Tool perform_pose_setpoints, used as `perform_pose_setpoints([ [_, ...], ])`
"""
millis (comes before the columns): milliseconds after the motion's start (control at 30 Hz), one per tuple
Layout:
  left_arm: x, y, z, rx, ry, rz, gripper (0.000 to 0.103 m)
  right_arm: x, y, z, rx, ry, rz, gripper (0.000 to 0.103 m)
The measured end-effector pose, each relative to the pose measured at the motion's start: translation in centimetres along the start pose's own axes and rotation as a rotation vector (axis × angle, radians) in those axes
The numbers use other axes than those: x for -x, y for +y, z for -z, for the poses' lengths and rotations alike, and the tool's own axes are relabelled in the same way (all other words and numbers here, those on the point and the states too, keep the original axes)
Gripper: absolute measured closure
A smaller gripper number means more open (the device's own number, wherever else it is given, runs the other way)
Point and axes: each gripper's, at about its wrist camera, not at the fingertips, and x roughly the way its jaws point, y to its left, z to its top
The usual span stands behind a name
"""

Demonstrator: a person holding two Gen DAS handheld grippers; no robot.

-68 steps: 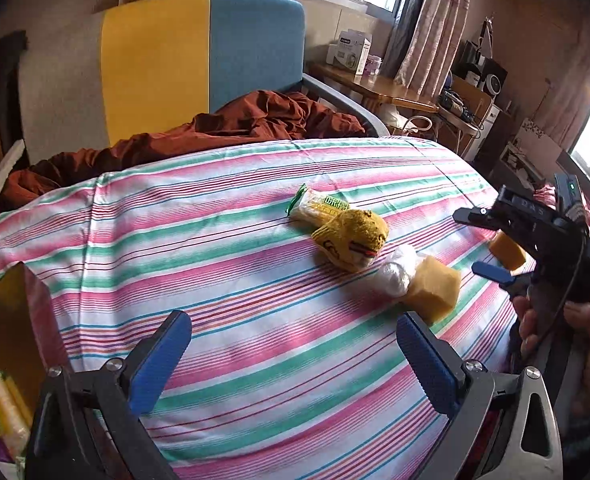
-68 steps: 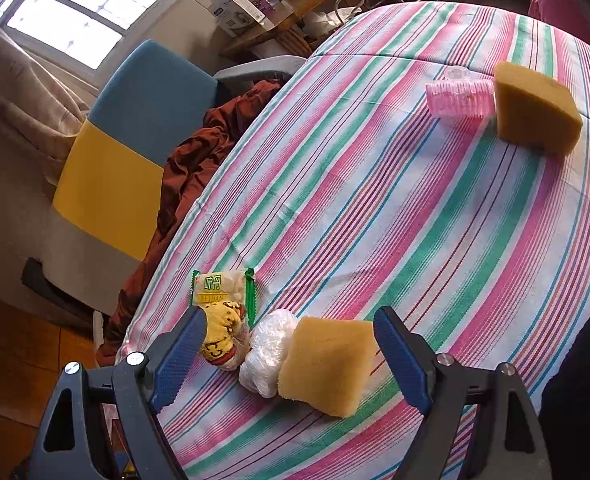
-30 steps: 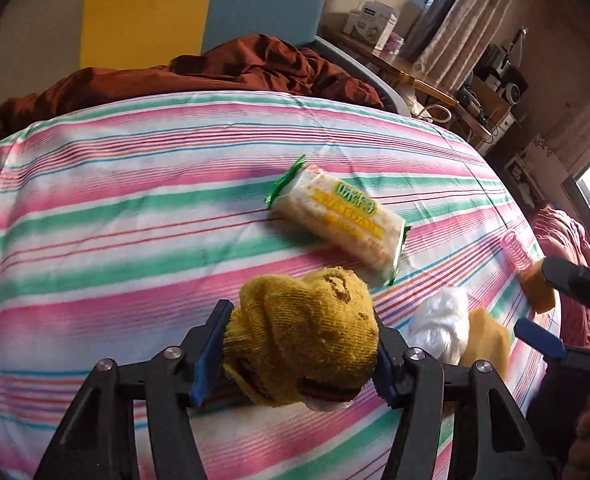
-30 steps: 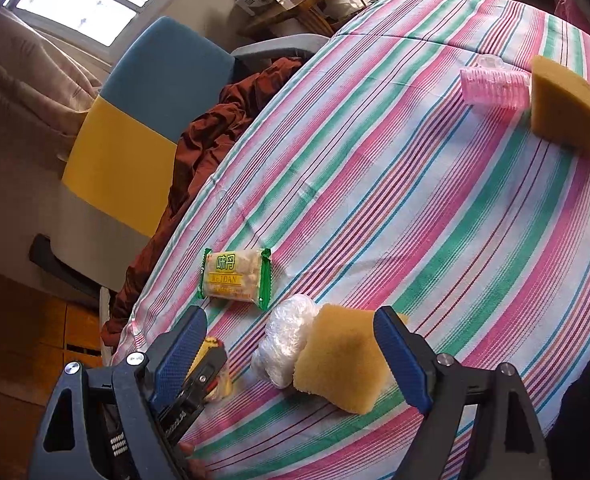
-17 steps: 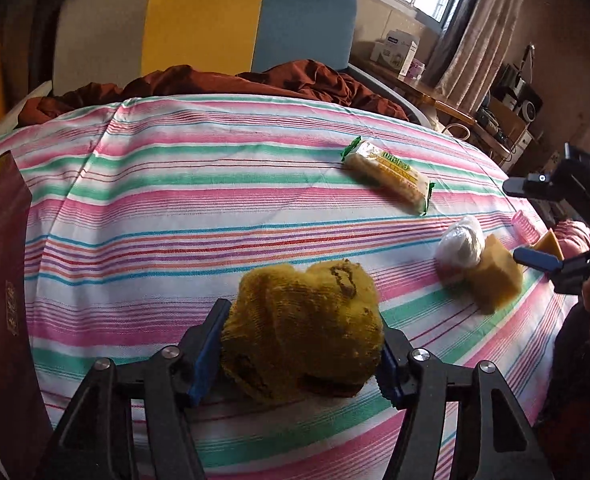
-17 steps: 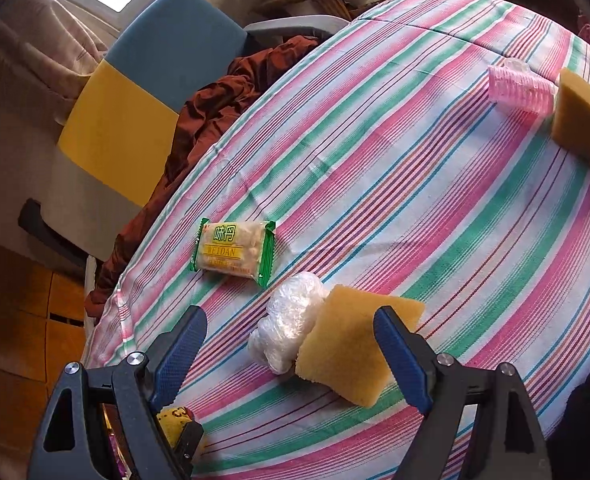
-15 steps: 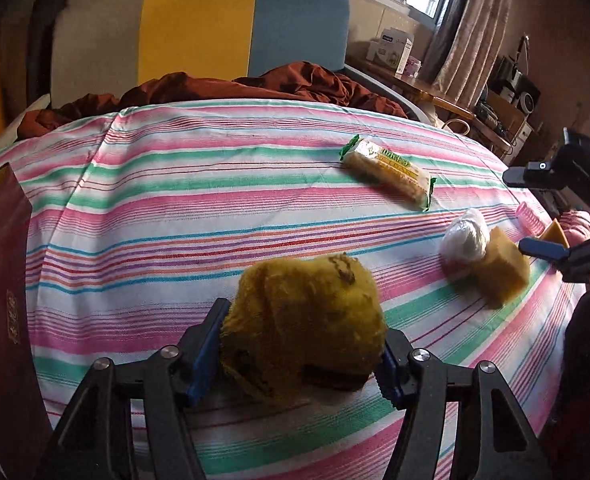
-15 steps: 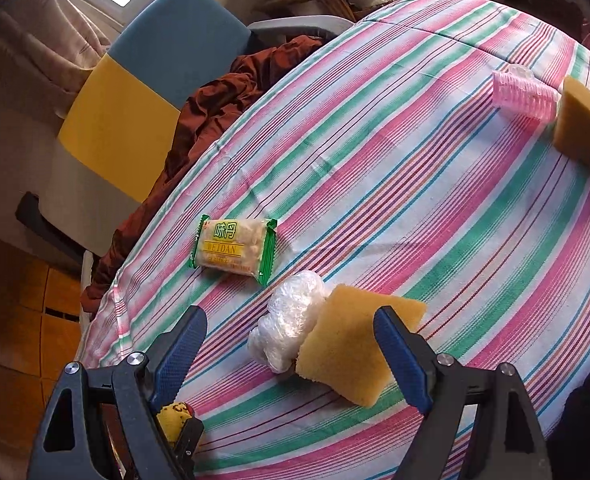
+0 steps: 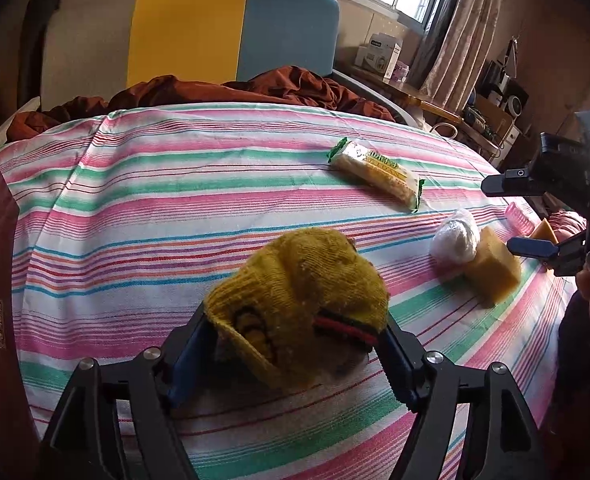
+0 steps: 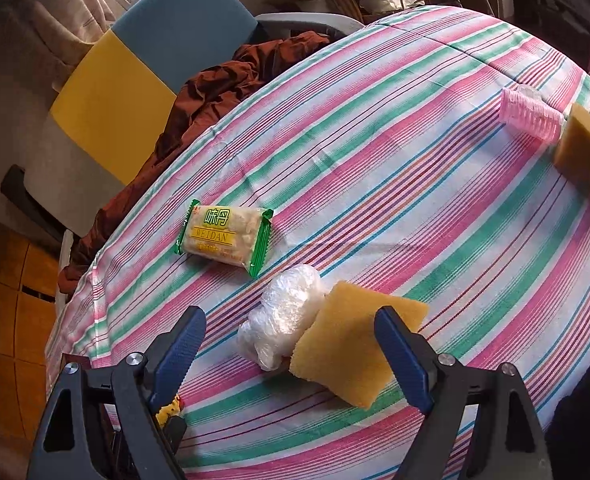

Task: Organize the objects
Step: 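Grasp the second WEIDAN cracker bag with the right tool, then carry the yellow knit glove over the gold tray with the left tool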

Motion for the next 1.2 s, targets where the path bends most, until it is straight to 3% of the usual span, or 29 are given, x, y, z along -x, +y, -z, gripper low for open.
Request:
perform_pose_setpoints([
  [200,0.1,0.2,0.0,0.015,-0.006,0.023,0.026,-1.3,4.0,-0.9,0.233,0.035,0.091,0.013],
  [333,0.1,0.3,0.1,0.02,-0.009,0.034,0.025,-4.1,7.3,-2.3,0.444,0.067,0.17,0.013],
  [467,0.1,0.4,0.1,0.026,-0.011,0.043,0.024,-7.2,9.7,-4.1,0.562,0.088,0.218,0.013],
  [633,0.1,0.5,0.1,0.024,-0.01,0.048,0.022,-11.4,11.3,-5.5,0.623,0.165,0.222,0.013],
  [800,0.1,0.4,0.0,0.02,-0.009,0.051,0.02,-13.4,11.2,-5.9,0.593,0.199,0.194,0.012],
  [833,0.1,0.4,0.0,0.02,-0.01,0.051,0.02,-13.3,11.2,-5.8,0.589,0.2,0.195,0.017],
  [967,0.1,0.4,0.1,0.015,-0.009,0.047,0.02,-11.8,11.0,-4.1,0.587,0.209,0.181,0.052],
  [1200,0.2,0.4,0.1,0.02,-0.01,0.055,0.02,-8.6,9.7,1.7,0.572,0.217,0.174,0.054],
])
